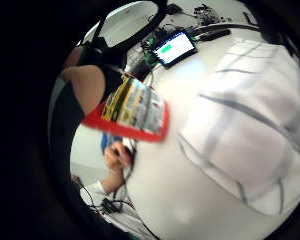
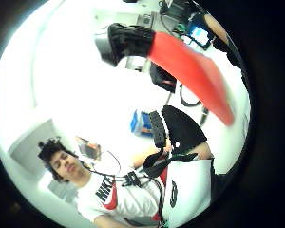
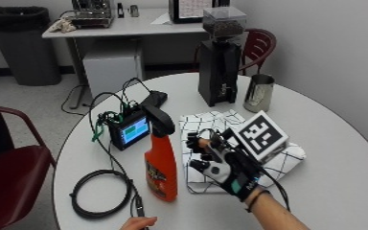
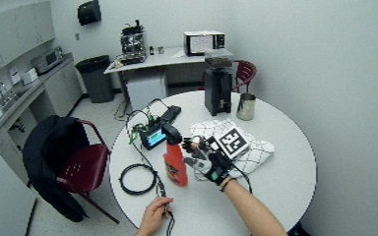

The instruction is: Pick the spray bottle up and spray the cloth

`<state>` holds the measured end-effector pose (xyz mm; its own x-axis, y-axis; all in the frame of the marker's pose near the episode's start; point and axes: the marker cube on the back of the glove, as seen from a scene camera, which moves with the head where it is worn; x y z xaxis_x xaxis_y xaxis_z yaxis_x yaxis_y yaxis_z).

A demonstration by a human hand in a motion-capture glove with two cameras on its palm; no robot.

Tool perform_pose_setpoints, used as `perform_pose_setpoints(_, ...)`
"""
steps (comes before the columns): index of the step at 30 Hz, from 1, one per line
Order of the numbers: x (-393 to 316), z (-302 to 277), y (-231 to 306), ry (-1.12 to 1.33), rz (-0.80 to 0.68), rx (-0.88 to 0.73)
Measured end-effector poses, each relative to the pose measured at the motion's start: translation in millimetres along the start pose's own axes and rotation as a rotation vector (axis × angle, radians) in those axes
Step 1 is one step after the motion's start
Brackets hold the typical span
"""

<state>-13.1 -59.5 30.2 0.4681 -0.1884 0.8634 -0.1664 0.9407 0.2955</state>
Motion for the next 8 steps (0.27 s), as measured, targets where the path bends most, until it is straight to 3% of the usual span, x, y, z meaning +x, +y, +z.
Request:
perform_pose_setpoints(5, 16.5, -40.3, 48.6, 0.28, -0.069, -0.028)
perform_pose_setpoints(8, 24.6, -57.7, 71.1, 0.479, -0.026, -0.046)
